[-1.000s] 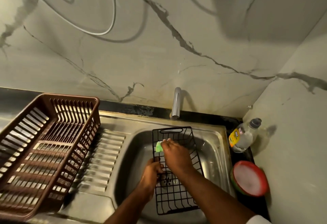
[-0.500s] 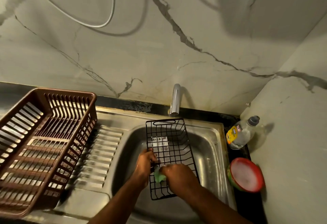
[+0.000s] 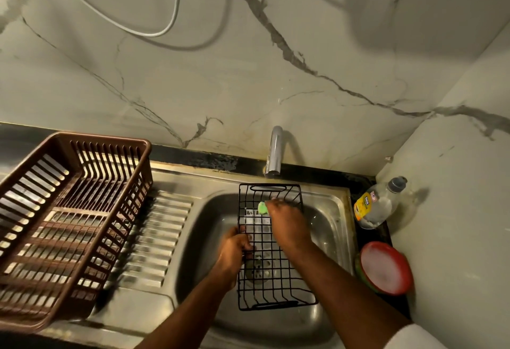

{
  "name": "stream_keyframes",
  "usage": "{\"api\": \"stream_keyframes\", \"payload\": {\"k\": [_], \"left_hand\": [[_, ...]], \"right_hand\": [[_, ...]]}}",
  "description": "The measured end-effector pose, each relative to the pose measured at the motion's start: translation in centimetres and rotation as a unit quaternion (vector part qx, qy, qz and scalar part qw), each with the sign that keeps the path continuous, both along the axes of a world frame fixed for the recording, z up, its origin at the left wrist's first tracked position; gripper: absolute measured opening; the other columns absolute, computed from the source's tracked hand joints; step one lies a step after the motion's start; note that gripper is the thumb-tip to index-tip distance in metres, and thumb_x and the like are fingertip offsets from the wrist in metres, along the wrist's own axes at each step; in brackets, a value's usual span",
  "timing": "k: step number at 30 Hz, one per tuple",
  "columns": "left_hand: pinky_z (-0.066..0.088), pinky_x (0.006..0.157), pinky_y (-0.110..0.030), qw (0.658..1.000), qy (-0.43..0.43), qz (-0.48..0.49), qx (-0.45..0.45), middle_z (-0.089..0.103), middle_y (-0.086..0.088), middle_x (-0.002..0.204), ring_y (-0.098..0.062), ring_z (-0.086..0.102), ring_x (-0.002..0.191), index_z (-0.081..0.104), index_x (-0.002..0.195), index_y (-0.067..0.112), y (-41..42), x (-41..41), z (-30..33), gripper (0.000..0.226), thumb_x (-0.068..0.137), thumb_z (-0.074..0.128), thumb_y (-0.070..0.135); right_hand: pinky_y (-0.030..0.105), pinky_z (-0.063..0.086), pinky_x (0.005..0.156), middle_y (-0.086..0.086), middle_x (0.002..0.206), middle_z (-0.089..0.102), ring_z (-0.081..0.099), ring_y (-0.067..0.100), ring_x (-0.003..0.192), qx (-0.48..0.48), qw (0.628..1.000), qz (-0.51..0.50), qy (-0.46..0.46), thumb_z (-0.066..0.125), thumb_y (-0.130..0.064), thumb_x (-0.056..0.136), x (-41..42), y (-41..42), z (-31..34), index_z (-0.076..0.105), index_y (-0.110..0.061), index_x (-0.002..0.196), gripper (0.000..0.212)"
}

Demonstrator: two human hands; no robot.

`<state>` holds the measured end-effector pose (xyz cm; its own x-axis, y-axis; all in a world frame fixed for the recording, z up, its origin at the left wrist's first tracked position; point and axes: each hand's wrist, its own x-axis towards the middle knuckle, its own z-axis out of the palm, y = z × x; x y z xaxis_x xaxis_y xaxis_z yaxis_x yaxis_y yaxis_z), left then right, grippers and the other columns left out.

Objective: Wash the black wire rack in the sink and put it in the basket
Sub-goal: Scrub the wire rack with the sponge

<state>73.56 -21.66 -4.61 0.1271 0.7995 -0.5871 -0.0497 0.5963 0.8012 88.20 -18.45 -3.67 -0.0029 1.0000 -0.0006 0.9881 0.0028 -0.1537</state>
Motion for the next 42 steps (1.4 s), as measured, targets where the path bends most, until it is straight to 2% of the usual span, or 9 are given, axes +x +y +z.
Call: {"api": "stream_keyframes", "payload": {"k": [11,17,22,27,31,34,37,40,42], "left_hand": [[0.052,0.072,-0.034,0.998,-0.021,0.06,-0.019,0.059,-0.014,0.095,-0.028,0.058,0.086,0.056,0.11,0.001,1.7,-0.1,-0.7,0.035,0.08,0.042,-0.01],[0.052,0.076,-0.037,1.0,-0.012,0.016,0.0,0.059,-0.015,0.1,-0.033,0.057,0.094,0.057,0.112,0.002,1.0,0.8,-0.8,0.036,0.082,0.041,-0.009],[0.054,0.079,-0.041,0.999,-0.024,-0.026,0.009,0.061,-0.016,0.102,-0.033,0.06,0.092,0.058,0.116,0.006,0.1,1.4,-0.6,0.04,0.082,0.042,-0.008],[0.054,0.067,-0.032,0.999,-0.028,-0.015,0.017,0.066,-0.012,0.089,-0.026,0.062,0.082,0.06,0.104,0.003,0.7,0.4,-0.7,0.031,0.082,0.042,-0.009],[0.054,0.082,-0.044,0.999,-0.044,0.005,-0.016,0.067,-0.016,0.102,-0.035,0.064,0.094,0.062,0.111,0.006,1.2,-0.8,-1.7,0.035,0.082,0.044,-0.004],[0.053,0.084,-0.045,0.997,-0.059,0.013,-0.045,0.071,-0.018,0.105,-0.035,0.067,0.093,0.063,0.121,0.004,1.6,-1.5,-2.3,0.043,0.08,0.049,0.003],[0.058,0.085,-0.048,0.993,-0.078,0.023,-0.08,0.076,-0.016,0.104,-0.041,0.07,0.099,0.067,0.124,0.005,2.1,-2.2,-2.6,0.035,0.094,0.05,0.012],[0.057,0.091,-0.056,0.993,-0.085,-0.001,-0.084,0.074,-0.016,0.119,-0.038,0.069,0.115,0.066,0.127,0.006,2.3,-2.9,-3.0,0.049,0.106,0.041,0.043],[0.05,0.102,-0.062,0.992,-0.087,-0.031,-0.081,0.072,-0.017,0.125,-0.035,0.068,0.119,0.065,0.129,0.008,2.1,-2.8,-3.3,0.066,0.102,0.033,0.059]], "right_hand": [[0.033,0.053,0.098,0.004,0.122,0.069,0.065,0.019,0.11,-0.286,0.953,0.087,0.048,0.067,-0.014,0.094,-0.7,-6.4,-2.6,0.07,-0.017,0.121,0.028],[0.016,0.047,0.051,-0.004,0.09,0.072,0.063,0.005,0.065,-0.041,0.974,-0.142,0.171,0.053,-0.019,0.102,1.3,-2.6,-0.2,0.065,-0.027,0.126,0.028],[0.026,0.057,0.073,0.001,0.113,0.07,0.069,0.015,0.093,0.007,0.999,-0.05,0.008,0.048,-0.017,0.103,-0.6,0.0,-0.2,0.058,-0.021,0.129,0.028],[0.028,0.05,0.078,0.005,0.118,0.066,0.064,0.018,0.094,-0.121,0.988,0.096,0.029,0.037,-0.024,0.109,-2.7,-3.3,-1.1,0.054,-0.018,0.132,0.03],[0.032,0.053,0.096,0.002,0.12,0.071,0.067,0.018,0.106,-0.239,0.963,0.11,0.064,0.06,-0.011,0.096,-0.4,-6.3,-0.6,0.068,-0.025,0.126,0.034],[0.021,0.056,0.084,-0.007,0.112,0.074,0.067,0.001,0.092,-0.179,0.948,0.064,0.257,0.062,-0.011,0.096,1.9,-7.5,1.9,0.073,-0.028,0.115,0.028],[0.015,0.056,0.074,-0.01,0.107,0.072,0.068,-0.002,0.092,0.025,0.881,-0.08,0.466,0.062,-0.006,0.096,4.9,-7.7,5.7,0.071,-0.028,0.112,0.029],[0.023,0.06,0.075,-0.01,0.106,0.074,0.072,0.004,0.092,0.164,0.813,-0.209,0.518,0.063,0.0,0.094,8.4,-6.4,6.6,0.071,-0.022,0.114,0.031],[0.035,0.062,0.082,-0.011,0.106,0.073,0.071,0.006,0.094,0.172,0.821,-0.231,0.494,0.064,-0.003,0.094,9.3,-4.6,5.6,0.07,-0.025,0.113,0.031]]}}
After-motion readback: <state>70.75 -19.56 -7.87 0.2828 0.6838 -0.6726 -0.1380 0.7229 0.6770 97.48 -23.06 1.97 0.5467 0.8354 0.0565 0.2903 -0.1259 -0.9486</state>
